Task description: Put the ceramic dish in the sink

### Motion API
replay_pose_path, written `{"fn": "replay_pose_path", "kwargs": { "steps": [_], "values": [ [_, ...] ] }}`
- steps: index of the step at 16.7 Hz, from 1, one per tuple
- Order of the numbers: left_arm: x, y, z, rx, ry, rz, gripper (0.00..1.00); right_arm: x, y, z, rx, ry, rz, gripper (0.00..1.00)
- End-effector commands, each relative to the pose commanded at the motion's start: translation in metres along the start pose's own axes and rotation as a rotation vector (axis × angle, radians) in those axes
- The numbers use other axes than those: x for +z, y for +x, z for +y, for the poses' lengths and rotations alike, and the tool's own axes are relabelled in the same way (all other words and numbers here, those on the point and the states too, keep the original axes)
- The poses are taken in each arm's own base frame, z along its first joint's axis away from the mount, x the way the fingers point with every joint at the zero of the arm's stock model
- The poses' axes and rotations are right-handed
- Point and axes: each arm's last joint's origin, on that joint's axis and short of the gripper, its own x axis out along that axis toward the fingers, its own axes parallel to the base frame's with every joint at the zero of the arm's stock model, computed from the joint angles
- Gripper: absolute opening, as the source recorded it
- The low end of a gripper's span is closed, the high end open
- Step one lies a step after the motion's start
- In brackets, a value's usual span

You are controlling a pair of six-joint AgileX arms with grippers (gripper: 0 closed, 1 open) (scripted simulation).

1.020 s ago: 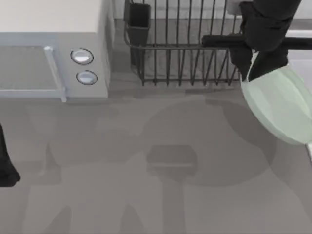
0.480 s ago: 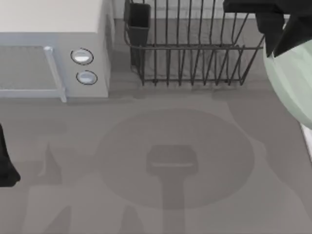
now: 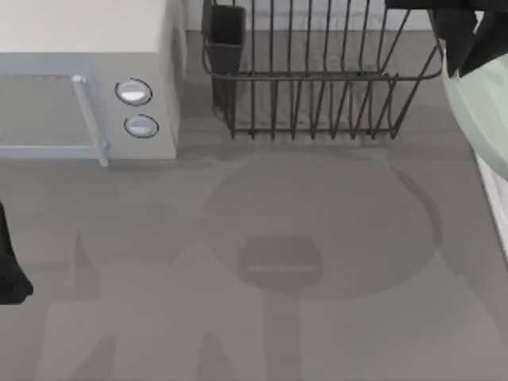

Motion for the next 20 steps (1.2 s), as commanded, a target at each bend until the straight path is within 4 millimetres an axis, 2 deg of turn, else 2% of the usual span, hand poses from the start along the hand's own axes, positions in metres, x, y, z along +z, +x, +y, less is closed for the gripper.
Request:
{"fn": "replay_pose_path", "kwargs": {
  "steps": [2, 5, 8, 10, 14, 20],
  "values": [
    [0.0, 0.0, 0.0, 0.0, 0.0, 0.0, 1.0, 0.034, 0.029, -0.026, -0.012, -0.001, 0.021, 0.0],
    [0.0, 0.0, 0.0, 0.0, 0.0, 0.0, 1.0, 0.083, 0.089, -0.085, -0.026, -0.002, 0.077, 0.0],
    [0.0, 0.0, 0.0, 0.0, 0.0, 0.0, 1.0, 0.106, 0.13, -0.146, -0.025, -0.003, 0.091, 0.0],
    [0.0, 0.0, 0.0, 0.0, 0.0, 0.0, 1.0, 0.11, 0.141, -0.169, -0.024, -0.003, 0.086, 0.0],
    [0.0, 0.0, 0.0, 0.0, 0.0, 0.0, 1.0, 0.111, 0.143, -0.172, -0.024, -0.003, 0.084, 0.0],
    [0.0, 0.0, 0.0, 0.0, 0.0, 0.0, 1.0, 0.111, 0.143, -0.172, -0.024, -0.003, 0.084, 0.45]
  ]
}}
